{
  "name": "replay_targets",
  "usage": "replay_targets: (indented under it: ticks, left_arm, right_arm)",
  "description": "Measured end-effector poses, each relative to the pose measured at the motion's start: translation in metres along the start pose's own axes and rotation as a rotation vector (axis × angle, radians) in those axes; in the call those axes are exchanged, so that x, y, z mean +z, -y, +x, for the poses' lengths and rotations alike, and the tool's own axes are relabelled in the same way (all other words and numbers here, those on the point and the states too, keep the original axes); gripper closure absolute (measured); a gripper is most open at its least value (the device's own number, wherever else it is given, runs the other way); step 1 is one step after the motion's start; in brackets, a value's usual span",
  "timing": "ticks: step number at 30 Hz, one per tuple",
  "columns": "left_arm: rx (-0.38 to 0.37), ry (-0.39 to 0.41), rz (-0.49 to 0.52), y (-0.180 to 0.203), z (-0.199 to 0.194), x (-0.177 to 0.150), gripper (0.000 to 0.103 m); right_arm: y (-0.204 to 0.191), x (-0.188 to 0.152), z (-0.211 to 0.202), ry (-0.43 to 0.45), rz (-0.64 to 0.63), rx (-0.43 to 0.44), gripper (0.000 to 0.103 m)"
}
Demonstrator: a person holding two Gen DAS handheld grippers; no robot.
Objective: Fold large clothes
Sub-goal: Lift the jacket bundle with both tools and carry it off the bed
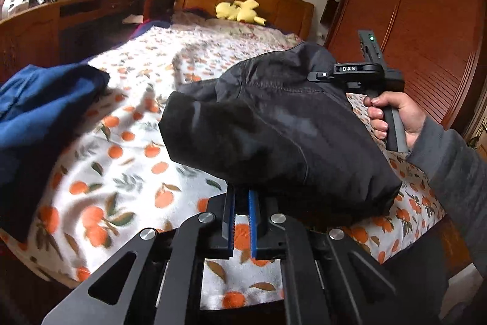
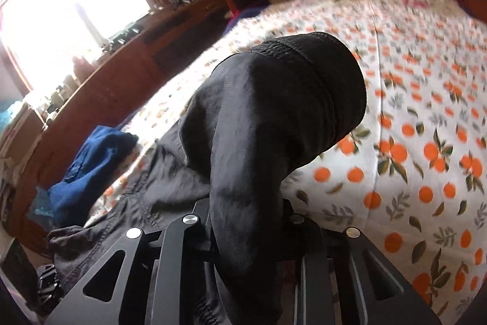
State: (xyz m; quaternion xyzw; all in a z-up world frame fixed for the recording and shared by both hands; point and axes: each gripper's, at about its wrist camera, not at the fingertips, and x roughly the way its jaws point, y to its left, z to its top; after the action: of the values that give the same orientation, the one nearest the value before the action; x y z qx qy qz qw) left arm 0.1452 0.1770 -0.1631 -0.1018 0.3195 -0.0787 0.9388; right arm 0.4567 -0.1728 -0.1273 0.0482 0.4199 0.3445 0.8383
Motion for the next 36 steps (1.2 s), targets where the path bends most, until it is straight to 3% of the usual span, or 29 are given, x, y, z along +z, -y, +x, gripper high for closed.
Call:
replay_targets:
  ticks: [9, 16, 25, 31, 36]
  left_arm:
    - [0.072, 0.098, -0.004, -0.037, -0.043, 0.023, 0.096]
    - [0.151, 0.166, -0.031, -0.086, -0.078, 0.04, 0.097]
    - [0.317, 0.264, -0.094, -0.174, -0.146, 0.067, 0.097]
    - [0.447, 0.306, -0.14, -0.232, -0.194, 0.077, 0.097]
    - [0.519, 0.332, -0.184, -0.269, -0.227, 0.076, 0.097]
  right_arm:
    - [-0.069, 0.024, 0.009, 0.059, -0.058, 0.011, 0.084]
    - [-0.153, 0.058, 0.036, 0.076, -0.14, 0.054, 0.084]
    - [-0.283, 0.098, 0.087, 0.081, -0.233, 0.153, 0.084]
    - [-0.364, 0.105, 0.121, 0.07, -0.293, 0.219, 0.084]
    - [-0.398, 0.099, 0.148, 0.037, -0.311, 0.263, 0.084]
